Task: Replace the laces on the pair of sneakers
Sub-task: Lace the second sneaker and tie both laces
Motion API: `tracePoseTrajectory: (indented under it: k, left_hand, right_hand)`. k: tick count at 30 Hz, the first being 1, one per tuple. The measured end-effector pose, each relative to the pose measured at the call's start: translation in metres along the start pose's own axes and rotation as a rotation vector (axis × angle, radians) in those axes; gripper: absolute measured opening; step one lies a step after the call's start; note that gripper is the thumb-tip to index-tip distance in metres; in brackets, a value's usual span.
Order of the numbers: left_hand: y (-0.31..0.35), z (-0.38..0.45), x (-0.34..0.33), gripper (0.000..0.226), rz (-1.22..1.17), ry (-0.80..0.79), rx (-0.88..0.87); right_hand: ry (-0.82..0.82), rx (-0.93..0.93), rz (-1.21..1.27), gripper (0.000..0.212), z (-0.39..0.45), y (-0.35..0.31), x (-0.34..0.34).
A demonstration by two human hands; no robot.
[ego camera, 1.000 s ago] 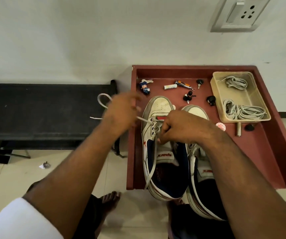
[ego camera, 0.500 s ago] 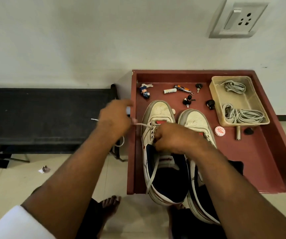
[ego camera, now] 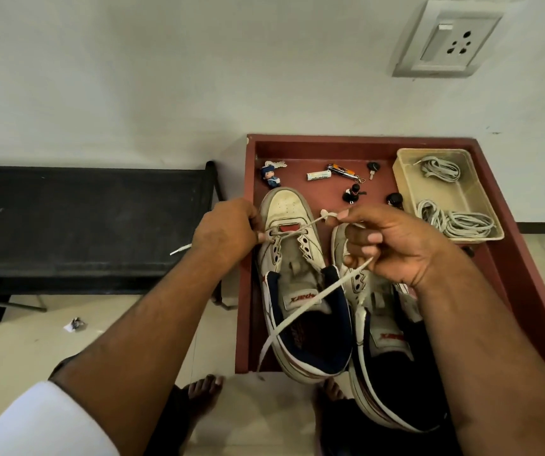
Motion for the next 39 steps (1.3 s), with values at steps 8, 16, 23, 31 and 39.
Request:
tracePoseTrajectory:
  k: [8,16,23,31,39]
  left_hand:
    - [0.052,-0.022,0.003,0.022,-0.723,-0.279,-0.294]
    - [0.0,-0.003,0.01,0.024,-0.656,-0.224,-0.109]
    - [0.061,-0.018,-0.01,0.021,-0.757,-0.393,-0.264]
    - [-0.047,0.004,0.035,0.01,0.063,-0.359,-0.067]
    - [0.041,-0.019,0.01,0.025,-0.55,-0.313,-0.185]
  right_hand:
    - [-0.044,0.067,-0.199,0.016,-0.001,-0.013,-0.005]
    - [0.191,0.311,-0.242,0.026,-0.024,-0.06,0.066]
    - [0.044,0.217,-0.586,0.007,0.007,-0.027,0.0]
    - [0.108,0.203,-0.595,0.023,-0.008,-0.045,0.037]
    - [0.026,0.196,-0.814,0.011,0.01,-0.024,-0.005]
Point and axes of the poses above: each hand's wrist, its own z-axis towards the middle knuckle, its own x-axis out of the back of the hand, y = z × x, the point moved 7 cm from there along z, towards the middle knuckle, and after that the axes turned 15 degrees about z, right-handed, at the moved point
